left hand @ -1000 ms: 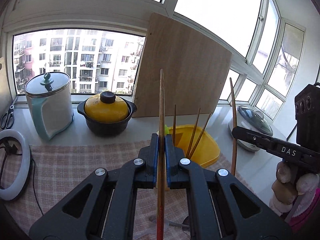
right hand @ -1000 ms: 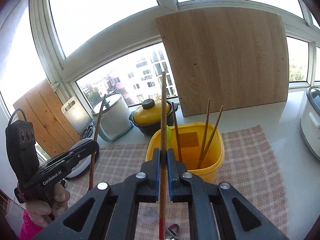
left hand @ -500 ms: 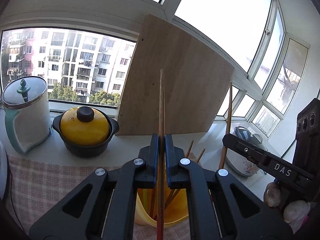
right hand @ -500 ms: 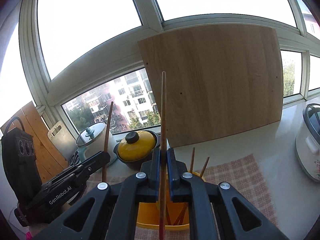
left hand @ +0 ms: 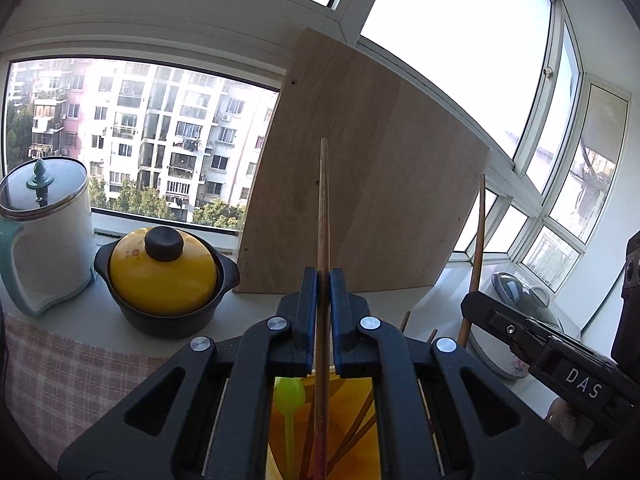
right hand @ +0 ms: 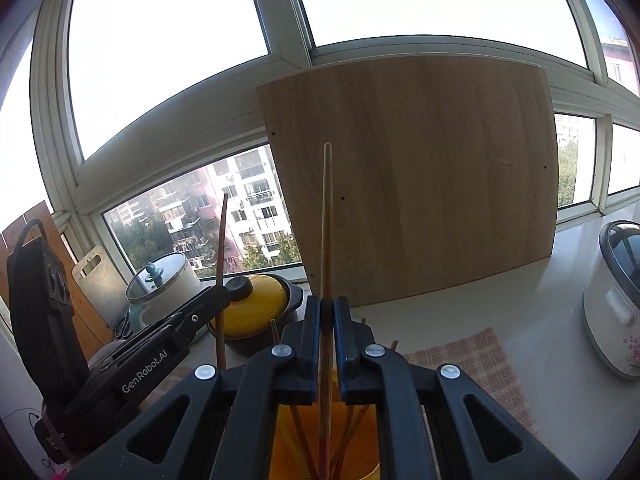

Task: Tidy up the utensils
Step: 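Lower the left tool's chopstick into the container and open while the right tool does the same, then withdraw both open tools from the container back over the table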

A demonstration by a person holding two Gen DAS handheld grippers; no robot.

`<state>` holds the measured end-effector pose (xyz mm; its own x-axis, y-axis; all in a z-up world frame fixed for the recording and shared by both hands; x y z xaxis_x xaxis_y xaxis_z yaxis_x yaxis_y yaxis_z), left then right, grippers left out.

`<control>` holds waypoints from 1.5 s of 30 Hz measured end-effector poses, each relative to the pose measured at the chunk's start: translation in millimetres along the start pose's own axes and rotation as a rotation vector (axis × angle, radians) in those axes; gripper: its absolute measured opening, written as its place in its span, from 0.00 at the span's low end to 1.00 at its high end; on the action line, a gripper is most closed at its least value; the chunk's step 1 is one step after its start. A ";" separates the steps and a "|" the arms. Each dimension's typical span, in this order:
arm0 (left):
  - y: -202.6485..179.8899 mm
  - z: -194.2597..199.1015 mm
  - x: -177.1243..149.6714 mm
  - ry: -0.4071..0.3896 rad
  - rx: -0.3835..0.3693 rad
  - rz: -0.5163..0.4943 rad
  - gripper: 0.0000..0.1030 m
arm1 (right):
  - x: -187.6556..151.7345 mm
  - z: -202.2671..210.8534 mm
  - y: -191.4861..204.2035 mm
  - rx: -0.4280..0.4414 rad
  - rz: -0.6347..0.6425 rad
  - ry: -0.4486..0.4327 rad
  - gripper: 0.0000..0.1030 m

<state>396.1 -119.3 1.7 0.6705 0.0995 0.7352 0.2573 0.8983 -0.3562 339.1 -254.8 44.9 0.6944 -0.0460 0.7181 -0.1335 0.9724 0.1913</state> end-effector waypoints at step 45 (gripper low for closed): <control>35.9 132.5 -132.8 0.214 0.076 -0.117 0.28 | -135.2 47.3 -15.7 0.117 -0.042 0.167 0.41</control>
<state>224.1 -43.6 -32.3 0.7731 -0.0925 0.6274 0.2943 0.9287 -0.2257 213.9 -274.7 -23.6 0.8073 -0.0379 0.5889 -0.1763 0.9369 0.3020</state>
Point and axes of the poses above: each gripper's, at about its wrist camera, not at the fingertips, and z roughly against the way its jaws point, y to its left, x to its top, the point moved 7 cm from there along -z, roughly the way its jaws point, and after that the axes turned 13 degrees about y, right-handed, at the moved point
